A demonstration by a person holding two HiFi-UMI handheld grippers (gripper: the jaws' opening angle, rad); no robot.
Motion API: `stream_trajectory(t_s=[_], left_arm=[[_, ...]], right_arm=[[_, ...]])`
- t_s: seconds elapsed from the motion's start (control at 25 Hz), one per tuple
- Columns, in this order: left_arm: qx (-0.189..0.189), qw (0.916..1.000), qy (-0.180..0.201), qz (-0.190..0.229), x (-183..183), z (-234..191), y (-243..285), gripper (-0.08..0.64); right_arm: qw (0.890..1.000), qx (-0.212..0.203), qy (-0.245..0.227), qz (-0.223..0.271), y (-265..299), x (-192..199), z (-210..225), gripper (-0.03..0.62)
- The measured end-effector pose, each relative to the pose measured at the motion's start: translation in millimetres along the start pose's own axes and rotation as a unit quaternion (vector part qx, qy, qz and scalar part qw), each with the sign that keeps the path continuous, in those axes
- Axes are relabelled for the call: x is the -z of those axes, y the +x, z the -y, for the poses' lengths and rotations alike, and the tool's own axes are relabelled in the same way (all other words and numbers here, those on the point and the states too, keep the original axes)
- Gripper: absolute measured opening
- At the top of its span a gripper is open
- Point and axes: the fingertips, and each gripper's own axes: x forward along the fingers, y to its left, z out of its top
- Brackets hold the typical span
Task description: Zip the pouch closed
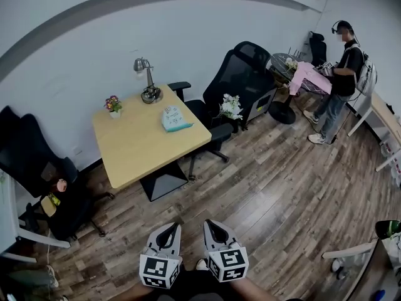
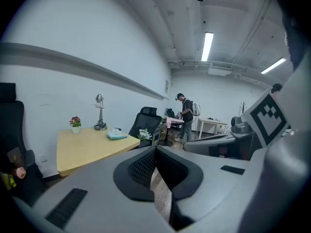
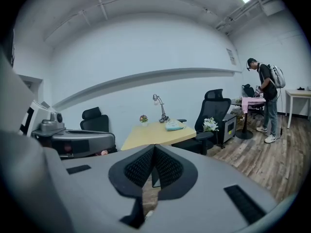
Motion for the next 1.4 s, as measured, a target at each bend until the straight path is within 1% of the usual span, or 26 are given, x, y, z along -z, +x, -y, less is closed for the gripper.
stream_trajectory(t_s=[0.24,0.44,0.72,0.92,1.24,1.4], left_arm=[[0.004,1.0,-0.003,0.001,-11,-29,14,0.01],[0.013,0.9998,0.001,0.012,-28,-57,32,0.011],[0.016,0.9993,0.008,0.032,-52,-123,51,0.011],[0.035,0.9984,0.018,0.042,-67,-156,58,0.011],[0.048,0.9971,0.02,0.056,-74,-194,57,0.011],[0.041,0.9975,0.003,0.057,-72,-212,55,0.011]], right_arm=[[1.0,0.012,0.011,-0.003,28,-12,-1,0.015],[1.0,0.021,0.007,0.006,58,-33,-4,0.015],[0.999,0.028,-0.005,0.016,116,-62,-27,0.015],[0.999,0.043,-0.011,0.027,148,-82,-45,0.015],[0.998,0.062,-0.03,0.015,174,-92,-69,0.015],[0.997,0.06,-0.044,0.008,187,-99,-80,0.015]])
